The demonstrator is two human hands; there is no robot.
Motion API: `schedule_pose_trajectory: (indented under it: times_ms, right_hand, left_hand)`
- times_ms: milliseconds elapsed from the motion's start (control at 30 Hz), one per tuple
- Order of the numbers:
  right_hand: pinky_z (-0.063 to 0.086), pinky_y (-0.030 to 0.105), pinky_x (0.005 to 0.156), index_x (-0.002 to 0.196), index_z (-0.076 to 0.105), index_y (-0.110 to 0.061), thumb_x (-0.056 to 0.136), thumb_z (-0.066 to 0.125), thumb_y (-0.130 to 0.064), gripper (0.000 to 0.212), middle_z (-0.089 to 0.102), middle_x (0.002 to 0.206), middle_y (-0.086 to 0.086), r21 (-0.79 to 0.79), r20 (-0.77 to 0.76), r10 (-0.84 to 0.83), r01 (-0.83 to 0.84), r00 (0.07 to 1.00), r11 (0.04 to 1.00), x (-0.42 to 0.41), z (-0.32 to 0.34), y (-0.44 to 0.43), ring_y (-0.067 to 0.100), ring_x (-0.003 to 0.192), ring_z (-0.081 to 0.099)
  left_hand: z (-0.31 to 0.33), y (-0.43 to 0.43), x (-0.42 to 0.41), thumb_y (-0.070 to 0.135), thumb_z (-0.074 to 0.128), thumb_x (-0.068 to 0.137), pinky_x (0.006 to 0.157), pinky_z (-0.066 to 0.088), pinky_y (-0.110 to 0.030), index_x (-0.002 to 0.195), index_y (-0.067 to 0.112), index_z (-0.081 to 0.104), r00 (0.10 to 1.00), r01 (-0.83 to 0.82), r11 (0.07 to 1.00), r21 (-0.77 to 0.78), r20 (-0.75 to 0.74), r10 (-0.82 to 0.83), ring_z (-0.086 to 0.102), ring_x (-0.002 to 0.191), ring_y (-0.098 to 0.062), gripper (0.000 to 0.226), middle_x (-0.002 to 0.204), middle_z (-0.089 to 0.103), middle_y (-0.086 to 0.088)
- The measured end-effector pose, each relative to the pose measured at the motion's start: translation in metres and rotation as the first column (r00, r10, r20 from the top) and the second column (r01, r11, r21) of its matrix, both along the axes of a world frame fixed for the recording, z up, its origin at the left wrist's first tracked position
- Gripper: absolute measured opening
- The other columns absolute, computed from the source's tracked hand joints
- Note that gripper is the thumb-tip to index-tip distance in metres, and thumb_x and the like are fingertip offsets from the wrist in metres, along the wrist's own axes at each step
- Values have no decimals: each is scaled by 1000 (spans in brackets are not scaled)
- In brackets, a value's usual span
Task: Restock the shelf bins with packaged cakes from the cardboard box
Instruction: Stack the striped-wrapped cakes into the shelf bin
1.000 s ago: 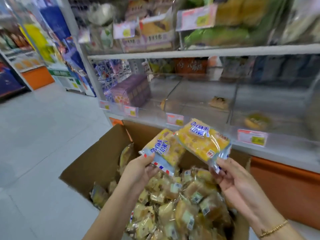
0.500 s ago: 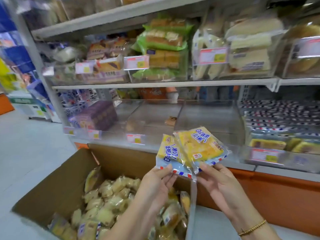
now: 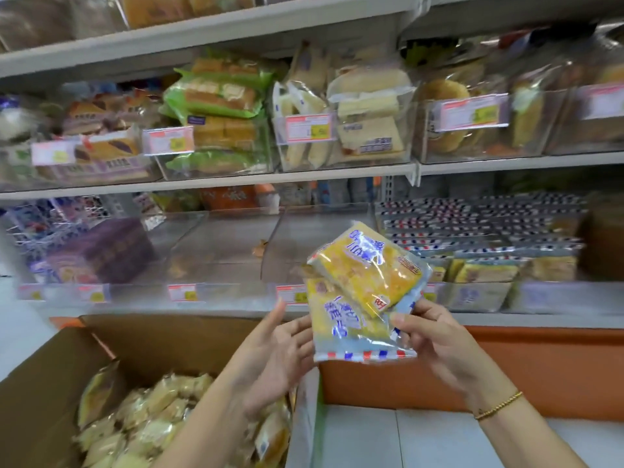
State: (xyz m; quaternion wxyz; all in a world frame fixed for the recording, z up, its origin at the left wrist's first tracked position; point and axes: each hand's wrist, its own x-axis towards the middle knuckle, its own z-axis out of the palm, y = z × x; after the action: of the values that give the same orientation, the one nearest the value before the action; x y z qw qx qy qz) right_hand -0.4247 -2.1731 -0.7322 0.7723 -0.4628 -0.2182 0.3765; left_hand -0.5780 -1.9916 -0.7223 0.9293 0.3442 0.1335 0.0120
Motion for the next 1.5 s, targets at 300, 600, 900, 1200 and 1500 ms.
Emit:
schedule_pose_trajectory:
  times_ms: [300,600,900,1200,1500]
  right_hand:
    - [56,29,74,98,70,3,42,95,-31,70,71,103,19,-153,192,106,-77,976,985,32,11,-15,27,92,68]
    - [56,24,77,102,73,-6,41,96,-25,68,67,116,17,-145,209,126,-96,970,985,56,25,-24,24,100,67]
    - [53,22,62,89,73,-1,64,66,0,26,72,94,17,-278,212,271,-208,939,938,63,25,-38,21,80,69]
    - [53,26,67,97,60,15,57,81,-2,49,68,85,22,-396,160,456,-366,876,842,124,42,-74,24,71,65]
    - [52,23,77,96,67,-1,81,68,-5,15,70,93,7,-868,145,907,-389,394,308,160,96,-58,12,83,65]
  left_hand:
    - [-15,-9,27,-4,57,74,66,59,-33,106,-5,60,990,-71,976,207,-107,95,69,65,-20,32,80,71,-16]
    - [-23,6,24,-12,45,86,71,60,-37,111,1,57,957,-265,944,198,-63,282,73,79,-25,30,100,72,-18]
    - [-19,0,41,-9,43,86,81,56,-43,113,3,59,958,-280,951,132,-27,285,72,87,-26,34,107,71,-16]
    - [-4,18,77,2,57,73,79,56,-42,89,1,72,971,-35,968,248,-220,91,68,80,-26,22,99,68,-17]
    - [15,-16,126,11,59,78,86,54,-42,113,10,64,934,323,821,472,-299,-196,67,94,-21,35,113,67,-13]
